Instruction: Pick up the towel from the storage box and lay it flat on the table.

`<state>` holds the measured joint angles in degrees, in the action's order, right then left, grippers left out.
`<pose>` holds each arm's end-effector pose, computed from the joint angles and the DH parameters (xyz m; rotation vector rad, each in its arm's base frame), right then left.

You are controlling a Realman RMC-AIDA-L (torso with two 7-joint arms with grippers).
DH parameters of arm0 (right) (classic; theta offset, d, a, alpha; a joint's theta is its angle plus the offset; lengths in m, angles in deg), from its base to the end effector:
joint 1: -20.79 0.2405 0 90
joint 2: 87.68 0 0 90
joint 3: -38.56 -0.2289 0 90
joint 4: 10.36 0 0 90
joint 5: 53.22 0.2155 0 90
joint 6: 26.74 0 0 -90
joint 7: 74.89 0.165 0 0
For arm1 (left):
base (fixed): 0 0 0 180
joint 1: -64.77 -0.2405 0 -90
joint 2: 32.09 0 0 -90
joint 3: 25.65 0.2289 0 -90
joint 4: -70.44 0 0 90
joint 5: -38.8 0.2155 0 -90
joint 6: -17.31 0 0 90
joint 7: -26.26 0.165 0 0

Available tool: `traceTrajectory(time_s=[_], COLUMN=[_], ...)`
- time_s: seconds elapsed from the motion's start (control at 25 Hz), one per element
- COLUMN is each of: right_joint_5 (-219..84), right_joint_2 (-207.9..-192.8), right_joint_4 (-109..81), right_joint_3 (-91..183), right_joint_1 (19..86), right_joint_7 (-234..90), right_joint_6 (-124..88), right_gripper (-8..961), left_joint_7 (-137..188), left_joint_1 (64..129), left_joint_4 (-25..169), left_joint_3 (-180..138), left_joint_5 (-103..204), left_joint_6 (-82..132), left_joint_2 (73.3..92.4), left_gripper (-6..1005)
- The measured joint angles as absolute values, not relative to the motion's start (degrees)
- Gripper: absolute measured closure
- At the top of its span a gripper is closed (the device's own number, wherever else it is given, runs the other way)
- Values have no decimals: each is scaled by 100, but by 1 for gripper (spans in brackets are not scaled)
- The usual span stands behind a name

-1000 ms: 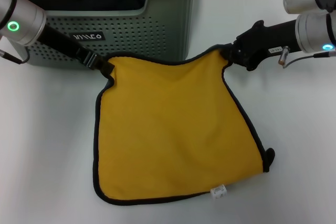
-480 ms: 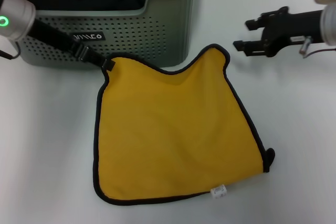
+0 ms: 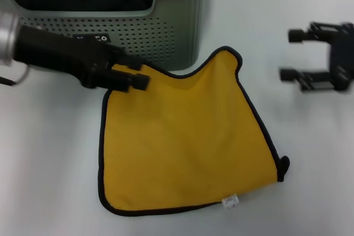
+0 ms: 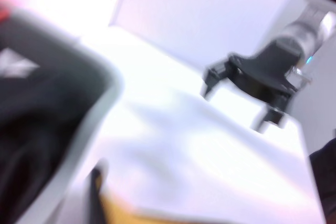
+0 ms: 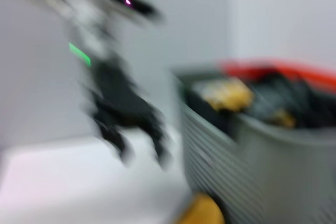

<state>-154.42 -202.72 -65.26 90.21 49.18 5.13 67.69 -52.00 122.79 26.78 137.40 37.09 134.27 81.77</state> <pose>0.1806 0.3429 0.0515 -2.7731 0.1375 0.7119 -0.2019 0.3363 0.0588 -3.0217 -0.6836 -0.5126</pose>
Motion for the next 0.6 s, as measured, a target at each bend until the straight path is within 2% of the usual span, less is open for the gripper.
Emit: traceTrajectory(time_s=[0.08, 0.32, 0.6], right_joint_5=[-15104, -14979, -15015], right_joint_2=[-20288, -20309, -20308], right_joint_4=[-6443, -5789, -5015], right_joint_3=[8690, 8613, 8700], right_joint_1=[4671, 4612, 4997], right_joint_7=[-5, -505, -968], right_joint_6=[7586, 8217, 8404], right_gripper=[149, 143, 144], left_joint_7=[-4472, -1994, -1885], left_joint_1=[11972, 11083, 10905], left_joint_4=[3183, 4901, 4977], left_joint_3=[13743, 13735, 13730], left_joint_5=[3355, 2417, 2163], left_joint_6=[13422, 13373, 13374], left_joint_2=[8207, 8010, 8005], left_gripper=[420, 417, 394])
